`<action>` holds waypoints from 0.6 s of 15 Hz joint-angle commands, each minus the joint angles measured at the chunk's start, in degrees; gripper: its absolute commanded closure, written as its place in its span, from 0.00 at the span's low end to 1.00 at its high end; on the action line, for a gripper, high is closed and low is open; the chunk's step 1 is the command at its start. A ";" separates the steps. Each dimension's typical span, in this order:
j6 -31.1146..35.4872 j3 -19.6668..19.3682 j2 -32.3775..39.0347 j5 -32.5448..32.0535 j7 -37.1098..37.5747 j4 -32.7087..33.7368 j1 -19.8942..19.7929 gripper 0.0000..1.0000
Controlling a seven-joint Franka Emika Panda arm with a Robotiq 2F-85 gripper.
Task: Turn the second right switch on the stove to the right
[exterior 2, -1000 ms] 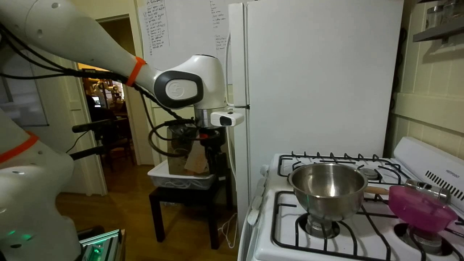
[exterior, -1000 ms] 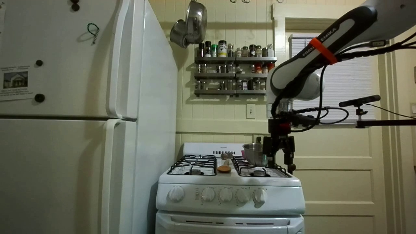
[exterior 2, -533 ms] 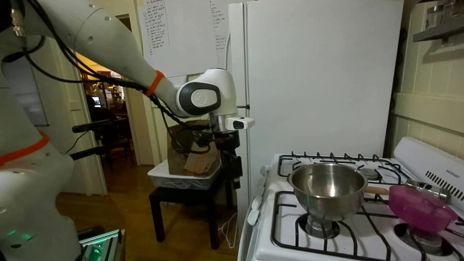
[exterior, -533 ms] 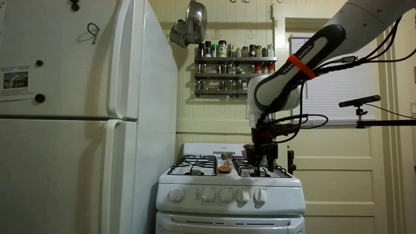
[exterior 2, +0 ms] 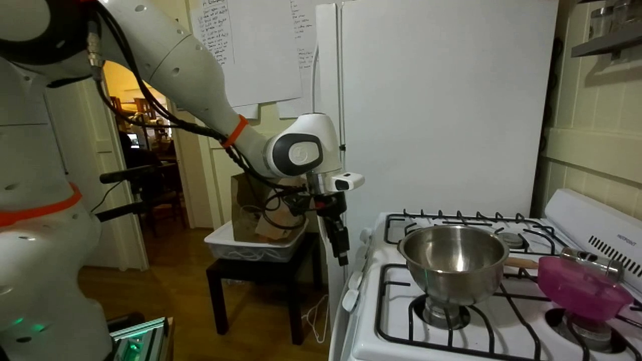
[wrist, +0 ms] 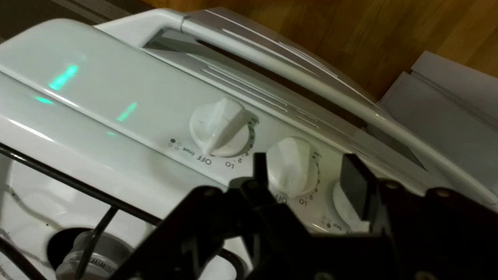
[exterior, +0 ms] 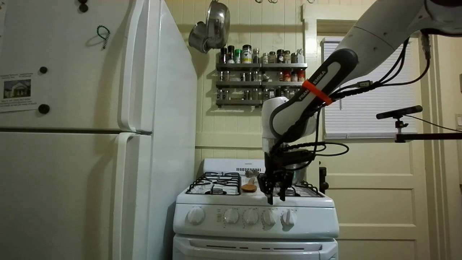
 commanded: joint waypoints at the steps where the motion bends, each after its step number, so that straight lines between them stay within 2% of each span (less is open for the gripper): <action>1: 1.30 -0.69 5.03 -2.87 5.19 3.33 1.73 0.41; 3: 1.13 -1.36 6.67 -3.96 7.30 4.64 2.46 0.46; 5: 0.97 -2.02 7.89 -4.58 9.14 5.74 3.09 0.58; 6: 1.08 -2.36 8.45 -4.85 9.83 6.21 3.37 0.59; 7: 1.08 -2.73 8.94 -4.98 10.62 6.61 3.62 0.67; 9: 1.09 -3.45 9.79 -5.08 11.66 7.23 4.12 0.61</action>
